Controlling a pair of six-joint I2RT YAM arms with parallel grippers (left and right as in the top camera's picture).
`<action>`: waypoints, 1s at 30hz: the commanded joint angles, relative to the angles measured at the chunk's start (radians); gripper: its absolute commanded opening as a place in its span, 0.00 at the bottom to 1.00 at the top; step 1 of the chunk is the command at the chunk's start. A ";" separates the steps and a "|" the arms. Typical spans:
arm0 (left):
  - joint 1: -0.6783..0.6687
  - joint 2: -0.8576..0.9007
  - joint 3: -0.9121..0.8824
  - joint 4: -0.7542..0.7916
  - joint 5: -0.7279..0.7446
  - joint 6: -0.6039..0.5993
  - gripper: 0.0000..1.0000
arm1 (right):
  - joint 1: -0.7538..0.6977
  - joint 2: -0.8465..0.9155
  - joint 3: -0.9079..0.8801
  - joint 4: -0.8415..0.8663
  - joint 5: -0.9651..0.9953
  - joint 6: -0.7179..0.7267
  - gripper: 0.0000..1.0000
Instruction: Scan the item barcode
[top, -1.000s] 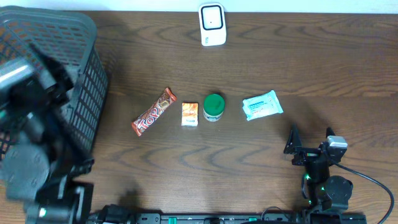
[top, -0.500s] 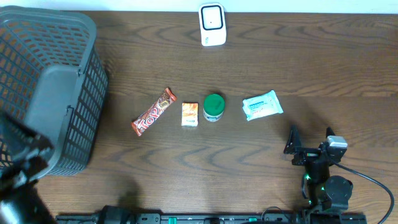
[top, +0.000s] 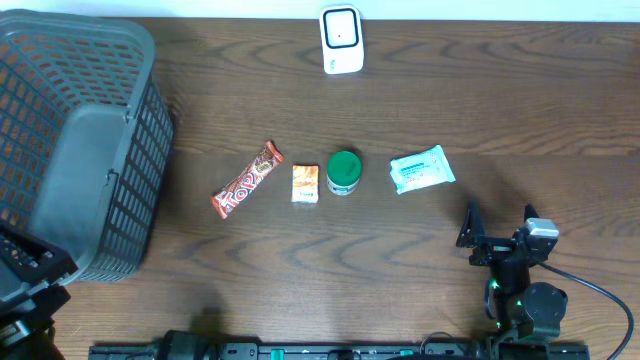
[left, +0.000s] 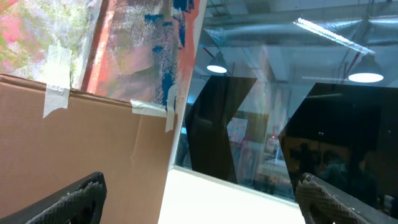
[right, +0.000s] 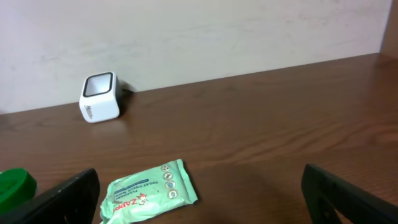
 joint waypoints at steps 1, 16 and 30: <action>0.005 -0.031 0.011 0.004 0.008 -0.008 0.98 | 0.005 -0.004 -0.002 -0.004 0.001 0.010 0.99; 0.005 -0.223 0.006 0.000 0.008 -0.038 0.98 | 0.005 -0.004 -0.002 -0.004 0.002 0.010 0.99; 0.008 -0.338 -0.053 -0.001 0.170 -0.091 0.98 | 0.005 -0.004 -0.002 -0.004 0.001 0.010 0.99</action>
